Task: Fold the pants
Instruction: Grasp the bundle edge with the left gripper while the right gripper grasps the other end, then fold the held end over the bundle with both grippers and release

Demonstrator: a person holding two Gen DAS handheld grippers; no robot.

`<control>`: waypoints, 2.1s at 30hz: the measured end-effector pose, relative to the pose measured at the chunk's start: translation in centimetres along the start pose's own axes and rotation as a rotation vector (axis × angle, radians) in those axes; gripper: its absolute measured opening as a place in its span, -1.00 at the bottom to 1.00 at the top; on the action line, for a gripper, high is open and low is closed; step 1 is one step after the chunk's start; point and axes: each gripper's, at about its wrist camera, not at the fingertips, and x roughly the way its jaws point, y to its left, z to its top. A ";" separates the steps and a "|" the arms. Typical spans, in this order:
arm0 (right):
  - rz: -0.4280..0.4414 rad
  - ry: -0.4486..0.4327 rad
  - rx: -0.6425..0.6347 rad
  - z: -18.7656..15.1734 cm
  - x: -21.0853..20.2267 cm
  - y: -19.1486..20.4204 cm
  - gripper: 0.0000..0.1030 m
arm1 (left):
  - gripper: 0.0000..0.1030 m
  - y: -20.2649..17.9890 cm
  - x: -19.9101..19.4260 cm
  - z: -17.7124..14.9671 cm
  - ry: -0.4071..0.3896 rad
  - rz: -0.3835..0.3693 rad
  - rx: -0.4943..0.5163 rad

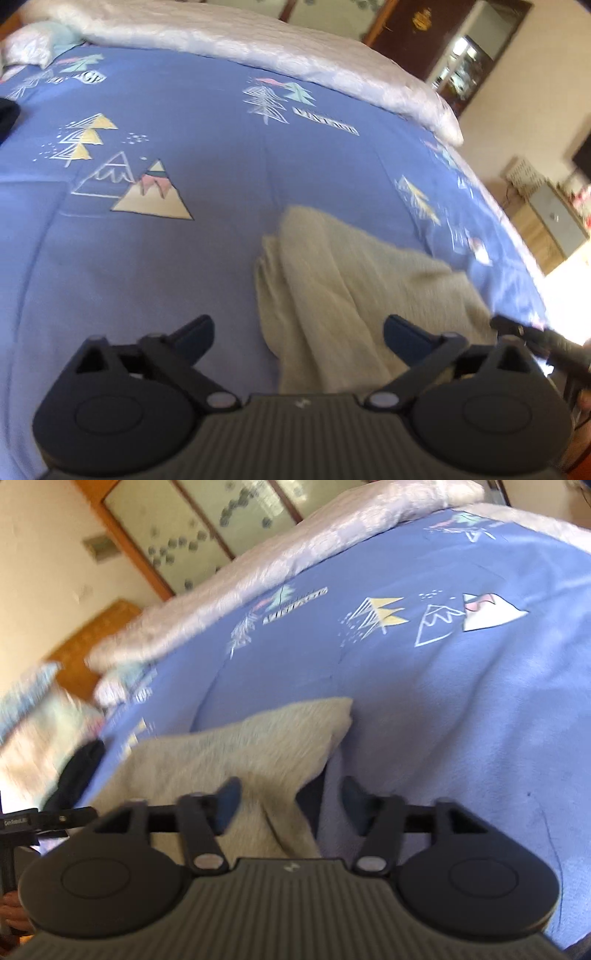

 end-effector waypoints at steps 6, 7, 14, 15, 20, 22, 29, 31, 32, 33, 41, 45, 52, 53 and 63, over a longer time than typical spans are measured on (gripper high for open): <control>0.031 0.050 0.096 0.0 2.1 0.2 0.36 | 0.92 0.9 4.7 1.7 0.115 -0.071 -0.081; 0.042 0.059 0.095 -0.1 2.3 0.5 0.36 | 0.87 0.5 5.8 1.4 0.142 -0.084 -0.083; 0.029 0.199 -0.102 -0.8 5.8 5.9 -0.53 | -0.29 -4.6 6.7 -0.6 0.152 -0.020 0.105; 0.040 0.192 -0.124 -0.2 5.7 6.5 -0.56 | -0.32 -4.7 5.8 0.1 0.131 -0.065 0.100; 0.109 -0.004 -0.269 5.7 4.2 10.8 -0.58 | -0.32 -5.7 2.9 5.2 -0.065 -0.118 0.176; 0.120 -0.102 -0.330 8.5 4.5 12.5 -0.58 | -0.30 -6.3 2.8 7.9 -0.136 -0.087 0.212; 0.094 -0.224 -0.419 16.5 12.0 13.7 -0.58 | -0.29 -5.8 8.0 16.4 -0.238 0.044 0.217; 0.069 -0.207 -0.424 17.7 15.2 13.7 -0.58 | -0.29 -5.4 10.2 17.9 -0.234 0.087 0.226; 0.052 -0.198 -0.429 18.1 16.5 13.6 -0.58 | -0.30 -5.2 11.3 18.6 -0.230 0.107 0.232; 0.043 -0.190 -0.429 18.6 17.8 13.9 -0.58 | -0.30 -5.2 12.2 19.2 -0.226 0.122 0.235; 0.042 -0.195 -0.396 22.8 24.2 13.7 -0.56 | -0.12 -2.4 18.6 25.4 -0.230 0.188 0.199; -0.123 0.027 -0.206 21.6 31.7 9.4 -0.25 | 0.46 0.7 26.2 25.2 -0.069 0.393 0.166; -0.085 0.010 -0.074 19.1 30.4 5.2 0.00 | 0.85 1.9 26.0 23.9 -0.103 0.426 0.056; -0.111 0.005 -0.082 19.1 29.7 5.4 0.05 | 0.81 1.4 25.6 24.1 -0.107 0.445 0.060; -0.206 -0.006 -0.067 13.4 19.0 8.2 0.09 | 0.74 -4.4 15.9 18.9 -0.142 0.478 0.095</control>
